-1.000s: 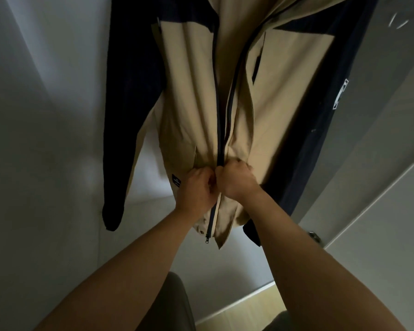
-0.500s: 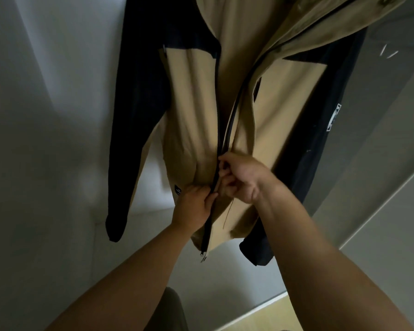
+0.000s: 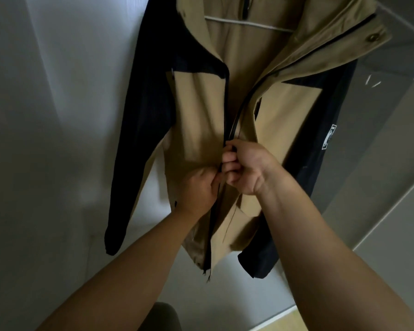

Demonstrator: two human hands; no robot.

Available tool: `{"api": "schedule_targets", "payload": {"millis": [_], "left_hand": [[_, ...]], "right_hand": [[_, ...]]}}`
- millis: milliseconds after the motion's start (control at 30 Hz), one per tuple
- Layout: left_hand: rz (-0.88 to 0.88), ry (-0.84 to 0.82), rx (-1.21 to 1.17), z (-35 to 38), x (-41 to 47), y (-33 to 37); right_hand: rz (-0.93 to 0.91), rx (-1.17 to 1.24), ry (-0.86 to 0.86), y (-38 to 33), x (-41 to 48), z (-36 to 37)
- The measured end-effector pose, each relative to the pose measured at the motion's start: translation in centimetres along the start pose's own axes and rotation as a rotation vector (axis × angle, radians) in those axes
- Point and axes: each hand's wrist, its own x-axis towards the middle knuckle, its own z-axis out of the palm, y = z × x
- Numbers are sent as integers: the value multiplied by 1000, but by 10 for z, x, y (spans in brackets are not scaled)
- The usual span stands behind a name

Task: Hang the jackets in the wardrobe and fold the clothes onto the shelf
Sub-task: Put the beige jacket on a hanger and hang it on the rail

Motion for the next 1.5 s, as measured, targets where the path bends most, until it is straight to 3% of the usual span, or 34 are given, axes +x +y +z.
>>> {"api": "schedule_targets", "payload": {"millis": [367,533,733,900,1067,1367,1500], "left_hand": [[-21,8,31,-16,41,12],[72,58,51,-16,49,18],[58,46,98,-16,56,13],[-59,45,60,-25,83,23],[120,120,58,-22,91,32],[160,101,54,-22,99,20],[166,173,57,-22,102,18]], "right_hand": [[-139,-76,-6,-17,-5,4],[-185,-106,33,-41,-10,9],[-334,-203,74,-60,-14,19],[-350,-95,61,-43,-13,21],[-341,6,94,-55,-21,36],[-421,63,26,-96,-37,50],[-452,96,-22,-118,-48,55]]}}
